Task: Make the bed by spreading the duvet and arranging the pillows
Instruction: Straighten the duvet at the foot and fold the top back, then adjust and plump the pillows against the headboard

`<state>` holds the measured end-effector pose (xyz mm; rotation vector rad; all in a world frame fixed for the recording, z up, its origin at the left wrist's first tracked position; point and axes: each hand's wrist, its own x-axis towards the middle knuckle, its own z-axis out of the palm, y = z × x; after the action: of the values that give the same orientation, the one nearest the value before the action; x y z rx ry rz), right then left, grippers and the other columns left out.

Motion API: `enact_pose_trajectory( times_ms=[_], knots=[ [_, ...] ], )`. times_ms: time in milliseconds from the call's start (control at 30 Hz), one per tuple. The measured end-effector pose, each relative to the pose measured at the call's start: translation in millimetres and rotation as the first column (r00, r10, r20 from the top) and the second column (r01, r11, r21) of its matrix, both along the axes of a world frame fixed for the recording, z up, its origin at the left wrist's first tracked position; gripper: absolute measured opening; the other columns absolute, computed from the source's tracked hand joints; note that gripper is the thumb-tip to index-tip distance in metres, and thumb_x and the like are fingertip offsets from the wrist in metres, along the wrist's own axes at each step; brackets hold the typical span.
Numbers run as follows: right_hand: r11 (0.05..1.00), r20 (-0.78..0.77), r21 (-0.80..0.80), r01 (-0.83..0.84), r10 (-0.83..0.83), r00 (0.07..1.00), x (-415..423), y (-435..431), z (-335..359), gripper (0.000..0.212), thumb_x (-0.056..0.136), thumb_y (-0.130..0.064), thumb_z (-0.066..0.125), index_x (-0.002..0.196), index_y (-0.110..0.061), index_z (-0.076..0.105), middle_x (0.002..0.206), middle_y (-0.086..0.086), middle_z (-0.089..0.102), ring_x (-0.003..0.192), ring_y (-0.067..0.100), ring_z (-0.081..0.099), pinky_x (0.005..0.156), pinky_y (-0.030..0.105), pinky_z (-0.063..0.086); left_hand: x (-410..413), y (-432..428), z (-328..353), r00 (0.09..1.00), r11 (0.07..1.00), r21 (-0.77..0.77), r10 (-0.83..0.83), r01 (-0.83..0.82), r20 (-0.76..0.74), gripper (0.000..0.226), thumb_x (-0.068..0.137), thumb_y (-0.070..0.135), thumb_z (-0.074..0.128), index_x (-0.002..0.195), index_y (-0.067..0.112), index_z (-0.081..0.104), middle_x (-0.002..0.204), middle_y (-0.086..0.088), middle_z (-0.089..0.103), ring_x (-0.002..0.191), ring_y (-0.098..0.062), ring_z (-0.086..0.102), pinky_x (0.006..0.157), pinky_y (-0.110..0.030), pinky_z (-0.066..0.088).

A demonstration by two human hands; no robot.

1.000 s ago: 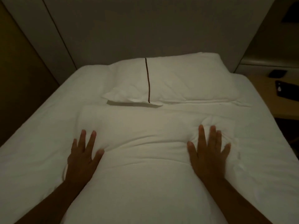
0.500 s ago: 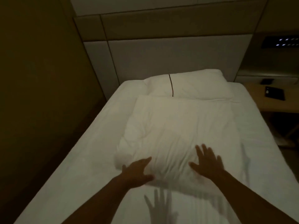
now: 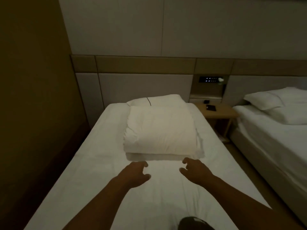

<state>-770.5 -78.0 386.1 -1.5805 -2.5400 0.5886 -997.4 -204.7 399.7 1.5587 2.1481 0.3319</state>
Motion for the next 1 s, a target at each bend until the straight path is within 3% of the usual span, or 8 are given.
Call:
enact_pose_trajectory(
  times_ms=[267,533,800,933,1000],
  knots=[
    [0.999,-0.003,-0.001,0.035,-0.035,0.999,39,-94,20,0.047,0.091,-0.045,0.053,0.132,-0.020,0.049,0.117,0.002,0.064,0.106,0.017,0.062,0.092,0.032,0.050,38,-73,10,0.997,0.998,0.003,-0.066,0.066,-0.038,0.055,0.090,0.044,0.056,0.139,0.022,0.044,0.140,-0.003,0.052,0.125,-0.018,0.051,0.103,-0.035,0.044],
    [0.998,-0.045,-0.028,0.063,-0.064,0.997,117,-143,32,0.048,0.090,-0.045,0.052,0.133,-0.023,0.047,0.125,0.002,0.059,0.112,0.019,0.059,0.094,0.032,0.048,127,-107,24,0.992,0.995,-0.013,-0.101,0.101,-0.069,0.051,0.093,0.042,0.054,0.138,0.023,0.044,0.134,-0.001,0.055,0.120,-0.016,0.054,0.099,-0.029,0.044],
    [0.996,-0.037,0.023,0.082,-0.081,0.996,305,-154,52,0.046,0.090,-0.047,0.049,0.130,-0.024,0.047,0.122,0.000,0.059,0.112,0.018,0.057,0.094,0.032,0.046,304,-103,53,0.978,0.984,0.020,-0.174,0.178,-0.118,0.050,0.091,0.044,0.055,0.136,0.023,0.046,0.132,-0.001,0.056,0.119,-0.016,0.054,0.099,-0.031,0.045],
    [0.995,-0.065,0.045,0.090,-0.087,0.994,429,-154,48,0.044,0.091,-0.044,0.051,0.128,-0.020,0.049,0.104,-0.004,0.056,0.104,0.014,0.056,0.093,0.029,0.044,426,-83,55,0.967,0.973,0.030,-0.223,0.228,-0.125,0.049,0.091,0.045,0.054,0.134,0.023,0.047,0.133,-0.001,0.056,0.122,-0.017,0.052,0.102,-0.032,0.043],
    [0.993,-0.053,0.052,0.102,-0.099,0.994,498,-153,47,0.052,0.091,-0.047,0.047,0.132,-0.016,0.047,0.111,-0.003,0.054,0.106,0.012,0.052,0.099,0.027,0.039,494,-75,54,0.969,0.972,0.033,-0.230,0.234,-0.085,0.047,0.091,0.045,0.056,0.132,0.023,0.049,0.131,-0.001,0.057,0.121,-0.017,0.053,0.101,-0.032,0.043]
  ],
)
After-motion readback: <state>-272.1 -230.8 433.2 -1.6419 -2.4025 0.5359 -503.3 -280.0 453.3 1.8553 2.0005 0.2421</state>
